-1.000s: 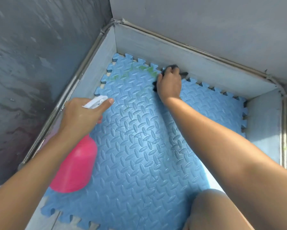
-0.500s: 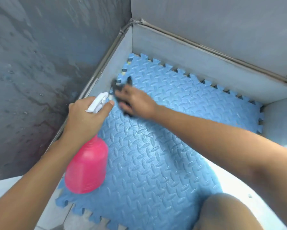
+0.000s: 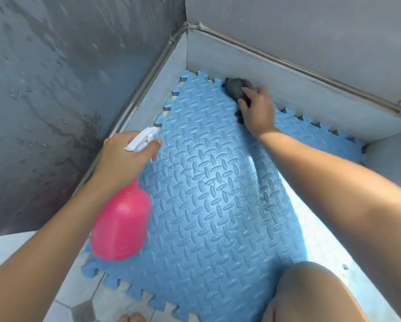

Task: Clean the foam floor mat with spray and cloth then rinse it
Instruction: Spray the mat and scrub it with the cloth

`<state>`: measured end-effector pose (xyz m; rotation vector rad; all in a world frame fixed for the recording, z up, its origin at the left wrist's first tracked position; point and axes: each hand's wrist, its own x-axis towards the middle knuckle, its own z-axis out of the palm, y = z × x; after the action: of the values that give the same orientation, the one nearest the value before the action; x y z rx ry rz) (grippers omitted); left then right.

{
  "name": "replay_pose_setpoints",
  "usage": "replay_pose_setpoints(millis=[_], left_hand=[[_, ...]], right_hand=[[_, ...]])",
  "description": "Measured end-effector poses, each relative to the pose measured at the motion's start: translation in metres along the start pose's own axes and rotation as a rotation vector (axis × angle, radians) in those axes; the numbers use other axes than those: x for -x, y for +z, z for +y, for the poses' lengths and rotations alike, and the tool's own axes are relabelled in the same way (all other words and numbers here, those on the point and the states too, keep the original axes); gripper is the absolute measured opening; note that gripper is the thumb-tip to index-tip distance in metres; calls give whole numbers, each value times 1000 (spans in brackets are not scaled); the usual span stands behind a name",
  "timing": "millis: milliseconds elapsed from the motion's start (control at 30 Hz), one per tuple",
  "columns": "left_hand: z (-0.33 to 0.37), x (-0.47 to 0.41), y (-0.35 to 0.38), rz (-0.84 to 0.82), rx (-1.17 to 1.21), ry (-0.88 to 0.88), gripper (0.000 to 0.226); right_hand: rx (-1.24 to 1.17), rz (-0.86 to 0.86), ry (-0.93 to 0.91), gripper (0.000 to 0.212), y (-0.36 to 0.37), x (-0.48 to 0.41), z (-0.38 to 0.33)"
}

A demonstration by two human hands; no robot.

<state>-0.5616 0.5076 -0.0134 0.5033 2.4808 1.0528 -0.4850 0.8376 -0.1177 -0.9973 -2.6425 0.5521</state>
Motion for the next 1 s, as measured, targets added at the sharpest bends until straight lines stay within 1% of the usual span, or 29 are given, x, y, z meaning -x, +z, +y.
replay_pose_setpoints(millis=[33, 67, 100, 167, 267, 300, 333, 367, 400, 433, 467, 533, 600, 667, 733, 833, 900, 1000], left_hand=[[-1, -1, 0, -3, -1, -3, 36], [-1, -1, 0, -7, 3, -6, 36], [0, -2, 0, -10, 12, -6, 36], [0, -3, 0, -3, 15, -2, 36], [-2, -5, 1, 0, 6, -26, 35], [-2, -5, 2, -7, 16, -34, 36], [-1, -5, 2, -13, 21, -39, 37], [0, -4, 3, -16, 19, -39, 38], [1, -3, 3, -22, 19, -38, 38], [2, -4, 3, -32, 28, -39, 37], [2, -5, 4, -46, 45, -48, 36], [3, -9, 8, -91, 70, -73, 34], [5, -12, 15, -153, 75, -86, 32], [7, -11, 25, -223, 48, -60, 40], [11, -5, 34, -289, 15, -24, 51], [16, 3, 47, -344, -52, 16, 62], [15, 10, 51, -331, -153, 11, 62], [5, 26, 47, -272, -334, -44, 64]], right_hand=[[-14, 24, 21, 40, 7, 10, -18], [-38, 8, -25, 38, 14, 26, -37], [-62, -52, -138, 36, 19, 48, -57], [-113, -237, -457, 35, 26, 102, -87], [-150, -492, -865, 35, 24, 174, -95], [-144, -532, -946, 35, 19, 187, -88], [-126, -542, -981, 35, 12, 192, -77], [-101, -517, -970, 34, 5, 187, -63], [-79, -474, -893, 34, -4, 176, -47], [-63, -401, -767, 33, -12, 159, -29], [-40, -310, -603, 34, -22, 139, -6], [55, -127, -199, 36, -46, 100, 52], [124, 18, 174, 39, -74, 89, 121], [170, 98, 406, 42, -99, 110, 174], [214, 96, 532, 44, -115, 134, 204], [228, 68, 634, 44, -117, 135, 207], [202, 95, 677, 44, -112, 128, 196], [151, 119, 660, 46, -102, 120, 174]])
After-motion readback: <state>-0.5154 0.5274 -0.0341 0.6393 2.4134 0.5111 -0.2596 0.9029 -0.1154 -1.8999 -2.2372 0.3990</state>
